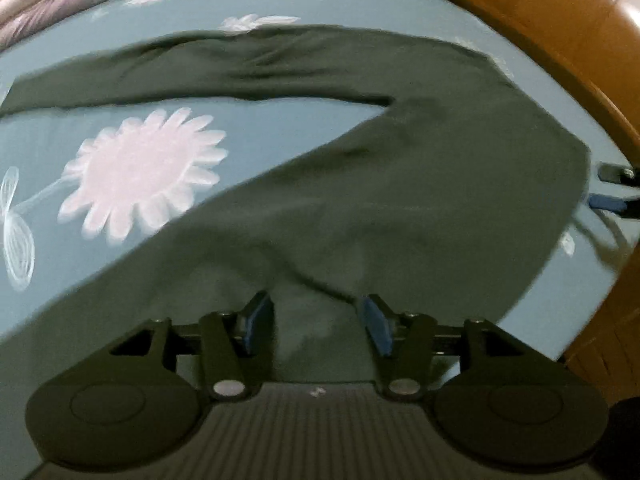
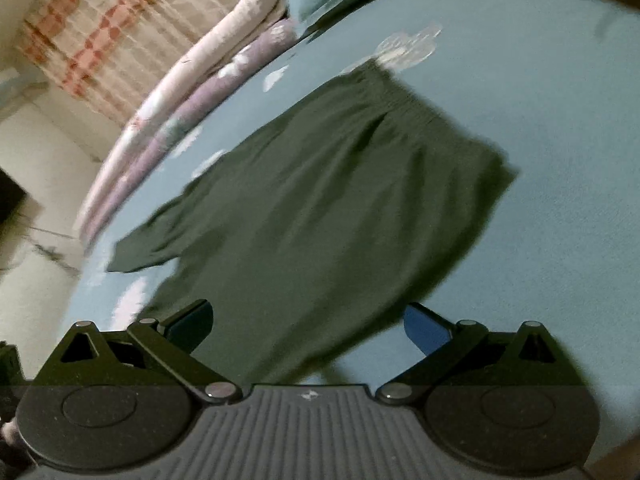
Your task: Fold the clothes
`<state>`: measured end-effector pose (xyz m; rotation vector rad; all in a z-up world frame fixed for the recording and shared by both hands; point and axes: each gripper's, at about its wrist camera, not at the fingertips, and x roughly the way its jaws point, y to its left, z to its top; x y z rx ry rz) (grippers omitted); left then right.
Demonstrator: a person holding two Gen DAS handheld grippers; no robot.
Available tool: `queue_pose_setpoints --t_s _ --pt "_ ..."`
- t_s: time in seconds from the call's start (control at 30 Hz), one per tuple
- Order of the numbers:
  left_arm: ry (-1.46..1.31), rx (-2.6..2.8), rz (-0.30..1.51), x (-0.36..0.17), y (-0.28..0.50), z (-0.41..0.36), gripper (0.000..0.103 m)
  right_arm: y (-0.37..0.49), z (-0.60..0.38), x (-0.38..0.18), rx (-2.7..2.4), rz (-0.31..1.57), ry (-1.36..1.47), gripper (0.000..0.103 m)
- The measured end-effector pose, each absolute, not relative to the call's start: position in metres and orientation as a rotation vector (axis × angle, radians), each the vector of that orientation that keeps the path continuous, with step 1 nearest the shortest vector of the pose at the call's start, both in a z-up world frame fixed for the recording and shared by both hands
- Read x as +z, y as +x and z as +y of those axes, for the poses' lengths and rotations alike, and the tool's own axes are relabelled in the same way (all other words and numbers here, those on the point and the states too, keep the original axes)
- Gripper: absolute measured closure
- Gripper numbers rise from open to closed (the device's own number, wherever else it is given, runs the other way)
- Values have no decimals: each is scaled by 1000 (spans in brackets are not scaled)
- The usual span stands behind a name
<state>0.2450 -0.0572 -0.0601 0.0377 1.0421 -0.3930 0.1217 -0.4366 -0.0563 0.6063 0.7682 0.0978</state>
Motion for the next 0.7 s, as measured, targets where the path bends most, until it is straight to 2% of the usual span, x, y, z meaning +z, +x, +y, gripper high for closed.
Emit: queue_pose_setpoints --t_s 0.17,0.33,0.6,0.7 --pt "-80 -349 1007 -51 251 -47 50 135 -421 -24 72 697 321 0" --pt "-57 -374 977 -53 264 -58 51 180 -380 -31 199 719 130 0" --pt "-106 -414 947 -63 289 -63 48 194 -348 -56 310 794 61 0" --pt "-124 -429 936 -66 299 -65 54 192 -348 -60 308 801 59 0"
